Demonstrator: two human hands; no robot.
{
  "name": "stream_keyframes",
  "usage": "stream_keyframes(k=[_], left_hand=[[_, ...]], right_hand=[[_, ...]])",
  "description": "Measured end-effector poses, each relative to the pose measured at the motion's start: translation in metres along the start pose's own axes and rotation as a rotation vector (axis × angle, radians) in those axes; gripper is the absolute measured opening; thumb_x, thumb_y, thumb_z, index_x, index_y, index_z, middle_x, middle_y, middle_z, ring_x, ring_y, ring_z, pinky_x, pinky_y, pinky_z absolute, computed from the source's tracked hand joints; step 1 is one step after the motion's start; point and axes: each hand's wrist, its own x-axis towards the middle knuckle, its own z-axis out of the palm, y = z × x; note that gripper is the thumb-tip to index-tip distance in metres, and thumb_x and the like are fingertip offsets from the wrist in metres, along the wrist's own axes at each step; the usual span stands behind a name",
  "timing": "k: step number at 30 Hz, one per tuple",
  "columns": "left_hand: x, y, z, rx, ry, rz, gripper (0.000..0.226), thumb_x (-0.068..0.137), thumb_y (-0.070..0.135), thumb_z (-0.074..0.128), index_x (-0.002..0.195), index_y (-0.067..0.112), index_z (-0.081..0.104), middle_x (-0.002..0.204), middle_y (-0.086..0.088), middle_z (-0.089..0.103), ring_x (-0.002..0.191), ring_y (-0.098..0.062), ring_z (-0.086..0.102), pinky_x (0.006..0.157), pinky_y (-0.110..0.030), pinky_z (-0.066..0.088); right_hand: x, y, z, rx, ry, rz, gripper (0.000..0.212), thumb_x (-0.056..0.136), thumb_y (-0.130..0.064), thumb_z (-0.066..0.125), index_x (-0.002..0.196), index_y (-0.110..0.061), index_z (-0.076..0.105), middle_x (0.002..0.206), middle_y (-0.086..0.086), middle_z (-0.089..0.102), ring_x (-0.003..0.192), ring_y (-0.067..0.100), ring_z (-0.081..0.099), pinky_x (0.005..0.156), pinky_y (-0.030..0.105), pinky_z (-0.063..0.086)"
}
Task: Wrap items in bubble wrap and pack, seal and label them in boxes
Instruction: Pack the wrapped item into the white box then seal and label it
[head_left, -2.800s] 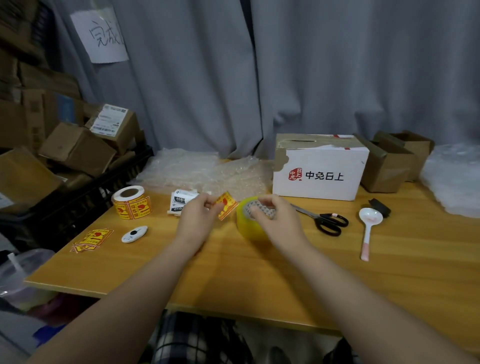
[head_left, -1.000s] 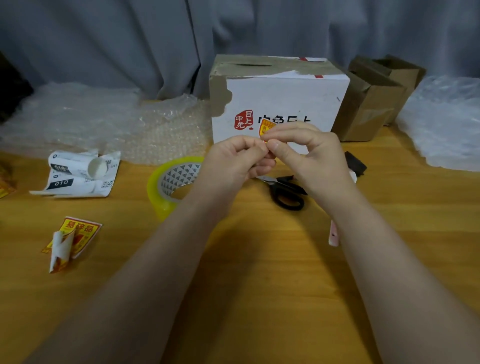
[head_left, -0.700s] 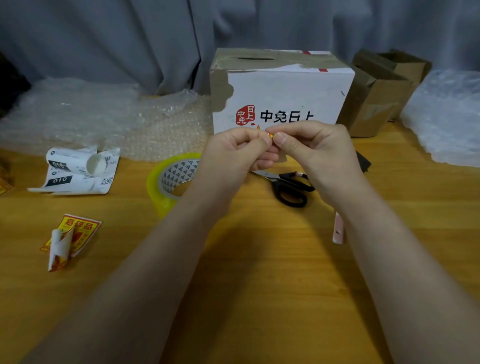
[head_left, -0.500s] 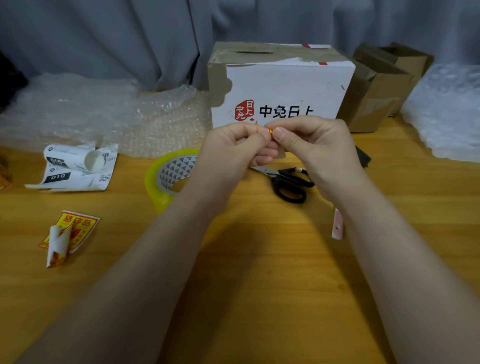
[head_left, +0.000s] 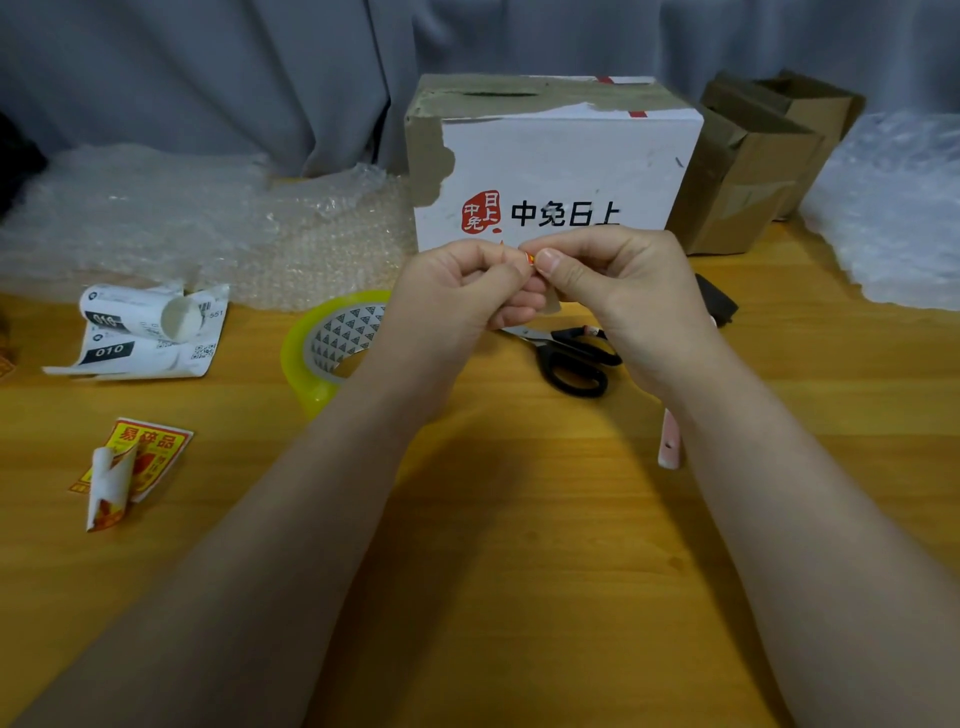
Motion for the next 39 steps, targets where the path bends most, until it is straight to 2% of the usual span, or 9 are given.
stream_keyframes(k=[5,13,19,32,39], left_hand=[[-0.0002,-0.0007,-0.0003,0.008,0.001,-0.001,0.011,0.09,0.003,0.058,0.082,0.008,0.064,0.068,0.0,0.069,0.065,-0.007,0.065,0.066,-0.018,0.054],[0.0,-0.0005,0.0012,0.003,0.031,-0.004,0.011,0.089,0.003,0.059,0.081,0.006,0.065,0.067,-0.001,0.068,0.064,-0.009,0.065,0.065,-0.019,0.055],[-0.0011,-0.0007,0.0023,0.028,0.062,0.0,0.008,0.088,0.002,0.06,0.082,0.003,0.066,0.065,-0.002,0.069,0.062,-0.009,0.065,0.065,-0.02,0.056],[-0.0009,-0.0018,0.0039,0.093,0.123,0.023,0.013,0.088,0.002,0.059,0.078,0.006,0.065,0.061,0.002,0.067,0.061,-0.008,0.064,0.064,-0.019,0.055],[-0.0011,-0.0022,0.0038,0.096,0.12,0.036,0.013,0.089,0.0,0.057,0.079,0.006,0.064,0.06,0.004,0.067,0.06,-0.006,0.063,0.063,-0.017,0.053]], right_hand=[[-0.0001,0.0026,-0.0006,0.009,-0.011,0.015,0.015,0.091,-0.007,0.061,0.096,-0.016,0.072,0.094,0.004,0.074,0.091,0.026,0.069,0.084,0.037,0.057],[0.0004,0.0033,0.0001,-0.01,-0.027,0.014,0.014,0.092,-0.007,0.059,0.1,-0.011,0.071,0.095,0.004,0.073,0.092,0.019,0.069,0.084,0.033,0.056],[-0.0003,0.0026,0.0005,-0.028,-0.035,-0.009,0.015,0.091,-0.005,0.059,0.098,-0.014,0.07,0.093,-0.001,0.072,0.09,0.013,0.069,0.081,0.026,0.055],[-0.0004,0.0009,0.0029,-0.071,-0.025,-0.028,0.017,0.09,-0.005,0.062,0.101,-0.014,0.07,0.093,0.0,0.072,0.09,0.018,0.069,0.085,0.034,0.056],[-0.0007,0.0019,0.0029,-0.064,-0.017,-0.015,0.016,0.09,-0.005,0.062,0.1,-0.015,0.071,0.093,-0.002,0.072,0.09,0.015,0.069,0.087,0.034,0.056]])
